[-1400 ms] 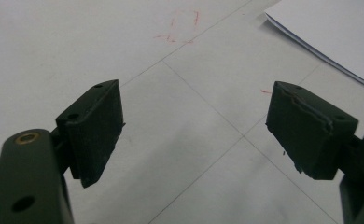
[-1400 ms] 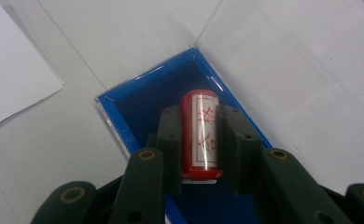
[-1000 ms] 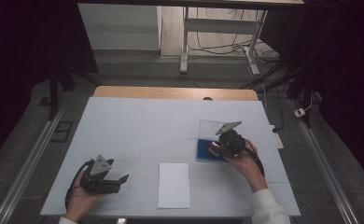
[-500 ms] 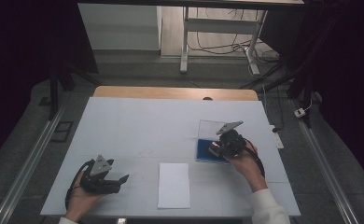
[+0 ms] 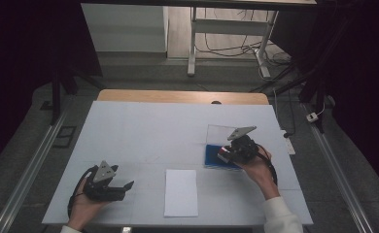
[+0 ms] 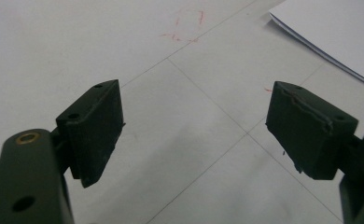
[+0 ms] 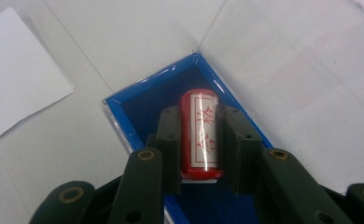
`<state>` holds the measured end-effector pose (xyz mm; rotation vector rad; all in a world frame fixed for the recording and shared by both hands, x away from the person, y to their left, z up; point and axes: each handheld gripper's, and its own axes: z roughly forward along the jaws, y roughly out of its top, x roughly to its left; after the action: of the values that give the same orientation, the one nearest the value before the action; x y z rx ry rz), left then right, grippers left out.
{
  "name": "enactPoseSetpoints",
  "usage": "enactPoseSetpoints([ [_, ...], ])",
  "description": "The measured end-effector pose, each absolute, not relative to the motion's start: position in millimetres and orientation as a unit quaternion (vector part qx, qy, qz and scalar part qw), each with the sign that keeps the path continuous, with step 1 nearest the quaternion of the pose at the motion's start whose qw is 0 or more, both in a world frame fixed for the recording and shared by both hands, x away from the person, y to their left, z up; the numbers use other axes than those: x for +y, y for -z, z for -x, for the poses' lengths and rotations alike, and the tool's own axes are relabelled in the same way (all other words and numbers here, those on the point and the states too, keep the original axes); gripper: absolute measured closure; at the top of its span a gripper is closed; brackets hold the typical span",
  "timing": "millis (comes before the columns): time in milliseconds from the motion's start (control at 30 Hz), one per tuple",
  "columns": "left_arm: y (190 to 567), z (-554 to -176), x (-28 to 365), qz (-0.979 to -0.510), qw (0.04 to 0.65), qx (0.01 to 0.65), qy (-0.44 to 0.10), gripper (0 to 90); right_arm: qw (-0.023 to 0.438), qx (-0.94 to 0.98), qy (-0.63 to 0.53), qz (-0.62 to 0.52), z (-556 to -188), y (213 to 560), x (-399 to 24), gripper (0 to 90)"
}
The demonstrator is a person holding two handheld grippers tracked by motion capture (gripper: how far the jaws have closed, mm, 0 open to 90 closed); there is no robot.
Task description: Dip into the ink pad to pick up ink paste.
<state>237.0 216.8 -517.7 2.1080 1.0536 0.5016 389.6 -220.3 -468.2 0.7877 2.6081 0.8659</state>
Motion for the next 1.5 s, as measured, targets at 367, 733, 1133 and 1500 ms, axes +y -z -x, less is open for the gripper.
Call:
enactPoseSetpoints([
  [367, 517, -236, 218, -0.816, 0.359, 0.408, -0.197, 19.1, 0.183, 0.876, -0.361, -0.262, -374, 434, -230, 70.2],
  [733, 516, -236, 219, -0.815, 0.359, 0.409, -0.198, 19.2, 0.181, 0.874, -0.366, -0.263, -372, 425, -229, 70.2],
  [1133, 517, -236, 219, -0.816, 0.357, 0.409, -0.197, 19.3, 0.162, 0.878, -0.348, -0.284, -382, 439, -225, 70.2],
  [1500, 518, -236, 219, -0.817, 0.357, 0.408, -0.196, 19.4, 0.162, 0.89, -0.317, -0.286, -389, 456, -218, 70.2],
])
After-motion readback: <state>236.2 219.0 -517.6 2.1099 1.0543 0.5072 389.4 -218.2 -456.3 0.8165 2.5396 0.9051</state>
